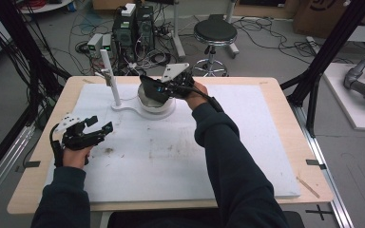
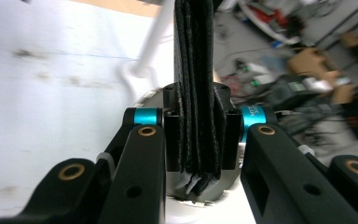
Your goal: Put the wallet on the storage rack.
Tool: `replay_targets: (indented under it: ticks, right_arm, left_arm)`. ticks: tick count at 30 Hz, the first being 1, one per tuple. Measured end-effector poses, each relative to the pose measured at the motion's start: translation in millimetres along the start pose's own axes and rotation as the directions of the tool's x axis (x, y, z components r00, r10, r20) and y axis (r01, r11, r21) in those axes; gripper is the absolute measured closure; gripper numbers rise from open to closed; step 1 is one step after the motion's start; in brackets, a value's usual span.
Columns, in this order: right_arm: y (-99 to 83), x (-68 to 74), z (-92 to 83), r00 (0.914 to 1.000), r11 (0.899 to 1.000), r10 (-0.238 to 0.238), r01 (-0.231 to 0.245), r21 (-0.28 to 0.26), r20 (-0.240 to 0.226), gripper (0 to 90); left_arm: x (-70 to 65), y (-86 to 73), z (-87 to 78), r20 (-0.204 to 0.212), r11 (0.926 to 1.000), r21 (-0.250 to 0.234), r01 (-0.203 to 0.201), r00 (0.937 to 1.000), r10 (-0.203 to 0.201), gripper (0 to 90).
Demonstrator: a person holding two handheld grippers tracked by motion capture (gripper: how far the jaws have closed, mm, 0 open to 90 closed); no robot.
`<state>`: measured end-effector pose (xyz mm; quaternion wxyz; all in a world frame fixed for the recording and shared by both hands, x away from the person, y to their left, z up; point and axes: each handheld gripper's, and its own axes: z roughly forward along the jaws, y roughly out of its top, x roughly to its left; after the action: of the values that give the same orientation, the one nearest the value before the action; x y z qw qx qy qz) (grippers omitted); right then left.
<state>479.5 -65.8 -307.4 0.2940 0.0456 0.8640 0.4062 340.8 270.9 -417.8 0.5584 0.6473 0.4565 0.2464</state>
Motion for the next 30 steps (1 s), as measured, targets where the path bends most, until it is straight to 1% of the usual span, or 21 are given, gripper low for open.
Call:
replay_targets:
  ticks: [1, 2, 3, 4, 6, 7, 10, 12, 13, 14, 16, 17, 18, 19, 20, 21, 23, 25, 28, 30]
  right_arm:
    - [0.9, -1.5, -1.4, 0.9994, 1.0, -0.031, 0.031, -0.001, 0.016, 77.9]
    - [2.1, -1.8, -2.4, 0.9977, 0.998, -0.064, 0.064, -0.001, 0.025, 77.8]
    - [3.2, -0.4, -2.7, 0.9947, 0.995, -0.099, 0.099, 0.01, 0.027, 77.8]
    - [4.0, 0.9, -1.9, 0.9904, 0.991, -0.137, 0.137, 0.014, 0.02, 77.7]
    - [5.0, 5.5, 1.3, 0.9818, 0.982, -0.189, 0.19, 0.018, -0.013, 77.7]
    - [5.2, 8.3, 3.1, 0.9789, 0.979, -0.202, 0.203, 0.02, -0.032, 77.7]
    - [5.3, 14.1, 7.2, 0.976, 0.98, -0.196, 0.199, 0.016, -0.095, 77.6]
    - [4.8, 14.7, 8.4, 0.9784, 0.985, -0.169, 0.171, 0.014, -0.12, 77.3]
    - [3.8, 14.4, 8.2, 0.9814, 0.99, -0.141, 0.144, 0.013, -0.131, 77.1]
    - [2.3, 13.5, 8.3, 0.9823, 0.992, -0.121, 0.123, 0.006, -0.143, 76.5]
    - [-1.6, 15.1, 8.3, 0.9822, 0.997, -0.073, 0.074, -0.003, -0.173, 73.0]
    - [-4.0, 15.7, 9.4, 0.9806, 0.999, -0.044, 0.044, -0.007, -0.191, 69.3]
    - [-6.3, 16.5, 10.6, 0.9779, 1.0, -0.001, 0.001, -0.001, -0.209, 64.5]
    - [-8.4, 17.3, 11.9, 0.9756, 0.999, 0.045, -0.045, 0.004, -0.215, 59.8]
    - [-10.6, 18.1, 12.9, 0.972, 0.996, 0.087, -0.087, 0.008, -0.218, 58.0]
    - [-12.4, 18.2, 13.4, 0.9671, 0.994, 0.109, -0.11, 0.008, -0.23, 57.2]
    - [-13.6, 18.9, 15.4, 0.9543, 0.987, 0.161, -0.159, 0.027, -0.252, 50.2]
    - [-13.9, 20.7, 17.8, 0.9442, 0.982, 0.188, -0.18, 0.054, -0.27, 45.6]
    - [-13.6, 24.0, 19.7, 0.9384, 0.98, 0.197, -0.185, 0.07, -0.284, 42.5]
    - [-13.0, 24.6, 19.7, 0.9316, 0.977, 0.213, -0.201, 0.07, -0.295, 41.5]
  left_arm:
    - [0.0, 0.0, 0.0, 0.0, 1.0, 0.0, 0.0, 1.0, 0.0, 24.4]
    - [-0.1, 0.0, 0.1, 0.0, 1.0, 0.0, 0.0, 1.0, 0.0, 24.4]
    - [-0.1, -0.1, 0.2, 0.001, 1.0, 0.001, 0.0, 1.0, 0.0, 24.4]
    - [-0.3, -0.2, 0.5, 0.003, 1.0, 0.001, 0.001, 1.0, -0.001, 24.4]
    - [-0.6, -0.1, 0.5, 0.003, 1.0, 0.002, 0.001, 1.0, -0.001, 24.4]
    - [-0.7, -0.1, 0.4, 0.004, 1.0, 0.001, 0.001, 1.0, -0.001, 24.4]
    - [-0.1, 0.3, -0.6, 0.003, 1.0, 0.002, 0.001, 1.0, -0.001, 24.4]
    - [0.0, 0.3, -0.9, 0.002, 1.0, -0.003, 0.003, 1.0, -0.003, 24.4]
    - [0.2, 0.4, -1.2, 0.001, 1.0, -0.002, 0.003, 1.0, -0.003, 24.4]
    - [0.4, 0.3, -1.3, 0.002, 1.0, -0.002, 0.003, 1.0, -0.003, 24.4]
    - [0.7, 0.2, -0.9, 0.002, 1.0, -0.002, 0.005, 1.0, -0.005, 24.4]
    - [0.7, 0.1, -0.8, 0.001, 1.0, -0.001, 0.005, 1.0, -0.005, 24.4]
    - [0.5, 0.0, -0.7, 0.001, 1.0, -0.001, 0.006, 1.0, -0.006, 24.4]
    - [0.4, 0.0, -0.6, 0.001, 1.0, -0.001, 0.005, 1.0, -0.005, 24.4]
    - [0.3, 0.1, -0.6, 0.002, 1.0, -0.001, 0.004, 1.0, -0.004, 24.4]
    - [0.1, 0.1, -0.7, 0.002, 1.0, 0.0, 0.004, 1.0, -0.004, 24.4]
    - [0.0, 0.1, -0.5, 0.0, 1.0, 0.002, 0.002, 1.0, -0.002, 24.4]
    - [-0.3, -0.1, -0.2, -0.002, 1.0, 0.003, 0.002, 1.0, -0.002, 24.4]
    - [-0.1, 0.0, -0.4, -0.002, 1.0, 0.003, 0.002, 1.0, -0.002, 24.4]
    - [0.3, -0.1, -0.4, -0.005, 1.0, 0.004, 0.001, 1.0, -0.001, 24.4]
